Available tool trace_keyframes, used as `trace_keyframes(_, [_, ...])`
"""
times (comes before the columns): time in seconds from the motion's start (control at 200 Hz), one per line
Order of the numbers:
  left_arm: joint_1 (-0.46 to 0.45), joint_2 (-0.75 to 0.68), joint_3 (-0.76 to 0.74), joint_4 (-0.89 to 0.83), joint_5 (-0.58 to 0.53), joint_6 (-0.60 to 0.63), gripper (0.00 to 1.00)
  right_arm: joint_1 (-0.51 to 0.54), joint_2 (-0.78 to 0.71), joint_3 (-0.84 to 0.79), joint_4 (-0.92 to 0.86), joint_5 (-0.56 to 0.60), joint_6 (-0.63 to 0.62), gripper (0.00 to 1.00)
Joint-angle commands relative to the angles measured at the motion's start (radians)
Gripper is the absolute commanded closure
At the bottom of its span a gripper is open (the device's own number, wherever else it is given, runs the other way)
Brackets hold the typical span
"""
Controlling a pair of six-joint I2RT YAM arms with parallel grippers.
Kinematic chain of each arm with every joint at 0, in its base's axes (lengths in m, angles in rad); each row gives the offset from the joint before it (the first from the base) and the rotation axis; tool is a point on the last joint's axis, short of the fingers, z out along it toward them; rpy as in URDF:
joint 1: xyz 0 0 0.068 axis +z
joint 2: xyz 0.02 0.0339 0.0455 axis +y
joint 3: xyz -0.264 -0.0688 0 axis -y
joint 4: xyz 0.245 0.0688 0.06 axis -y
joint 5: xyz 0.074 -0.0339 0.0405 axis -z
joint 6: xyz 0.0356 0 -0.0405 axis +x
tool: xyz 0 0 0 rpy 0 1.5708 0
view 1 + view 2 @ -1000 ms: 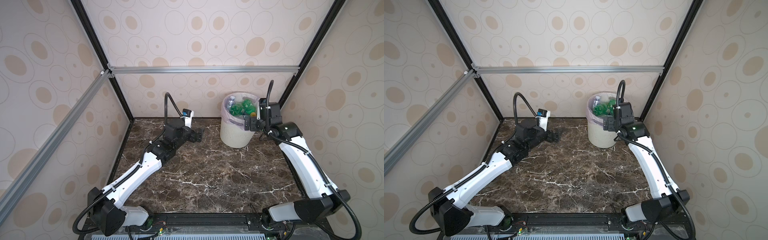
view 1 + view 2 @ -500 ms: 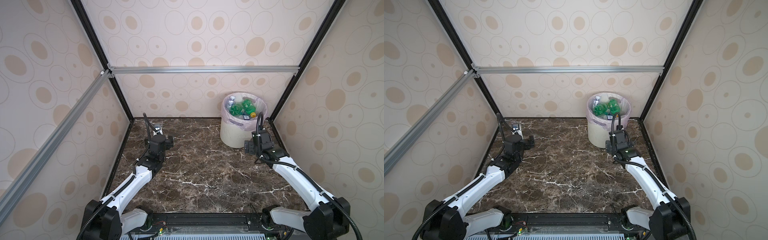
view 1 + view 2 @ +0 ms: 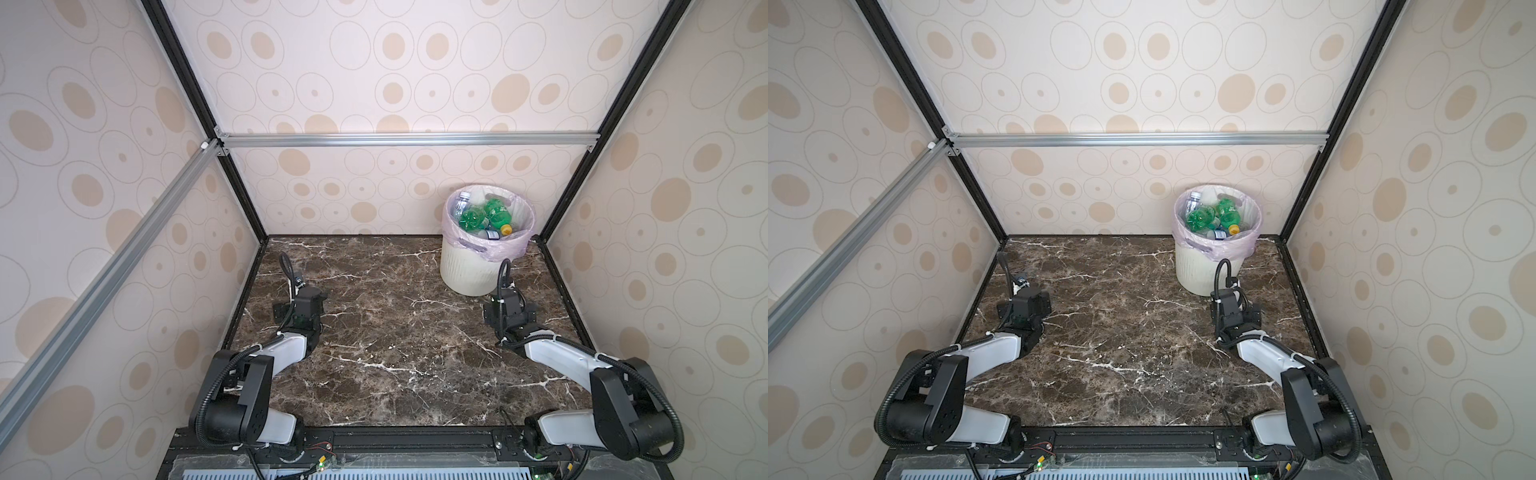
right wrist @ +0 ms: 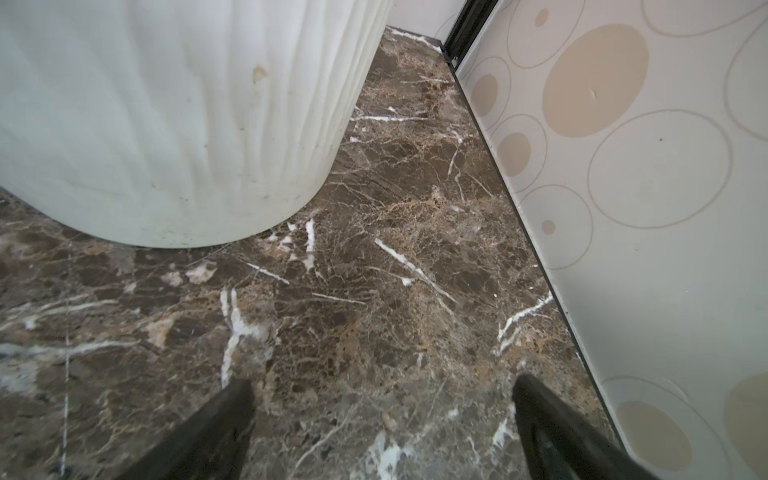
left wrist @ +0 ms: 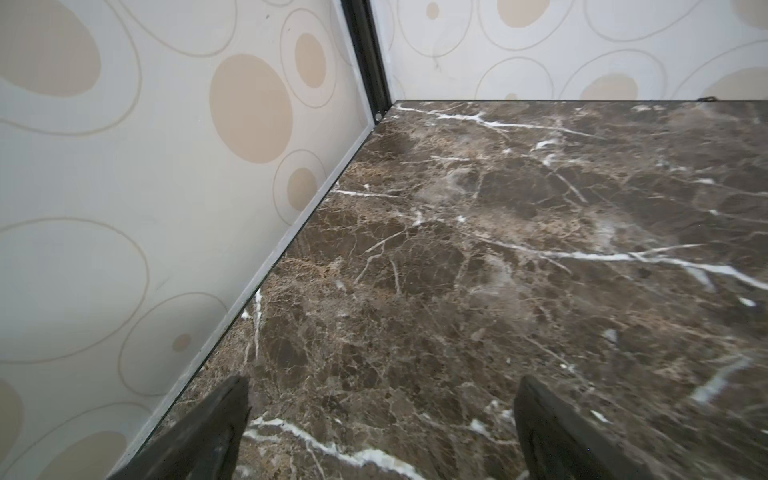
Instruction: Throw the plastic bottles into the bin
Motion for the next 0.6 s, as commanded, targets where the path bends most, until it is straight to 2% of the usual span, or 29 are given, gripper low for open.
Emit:
trace_keyframes(0.0, [0.030, 0.016, -0.058, 0.236, 0.014, 0.052, 0.01, 0.002, 0.028, -0.041, 0.242, 0.021, -0.029, 0.00])
trace_keyframes(0.105, [0.072, 0.043, -0.135, 0.429, 0.153, 0.021, 0.01, 0.001, 0.076, -0.084, 0.394, 0.012, -0.085, 0.00])
trace_keyframes(0.175, [0.076, 0.064, -0.142, 0.495, 0.242, 0.065, 0.01, 0.002, 0.093, -0.079, 0.416, 0.009, -0.114, 0.00])
trace_keyframes(0.265, [0.081, 0.106, -0.215, 0.697, 0.282, 0.096, 0.01, 0.002, 0.100, -0.102, 0.495, -0.010, -0.155, 0.00])
trace_keyframes(0.32, [0.081, 0.099, -0.250, 0.737, 0.339, 0.105, 0.01, 0.001, 0.094, -0.118, 0.524, -0.030, -0.158, 0.00])
trace_keyframes(0.395, [0.082, 0.162, -0.326, 0.959, 0.365, 0.129, 0.01, 0.001, 0.093, -0.164, 0.617, -0.034, -0.161, 0.00])
trace_keyframes(0.455, [0.082, 0.131, -0.312, 0.866, 0.364, 0.113, 0.01, 0.002, 0.117, -0.213, 0.746, -0.023, -0.170, 0.00])
trace_keyframes(0.5, [0.082, 0.154, -0.309, 0.911, 0.354, 0.125, 0.01, 0.001, 0.147, -0.241, 0.837, 0.009, -0.171, 0.00])
trace_keyframes(0.545, [0.082, 0.136, -0.304, 0.864, 0.357, 0.115, 0.01, 0.002, 0.173, -0.258, 0.923, 0.018, -0.192, 0.00])
trace_keyframes(0.595, [0.082, 0.151, -0.310, 0.907, 0.354, 0.123, 0.01, 0.001, 0.177, -0.264, 0.940, 0.019, -0.194, 0.00])
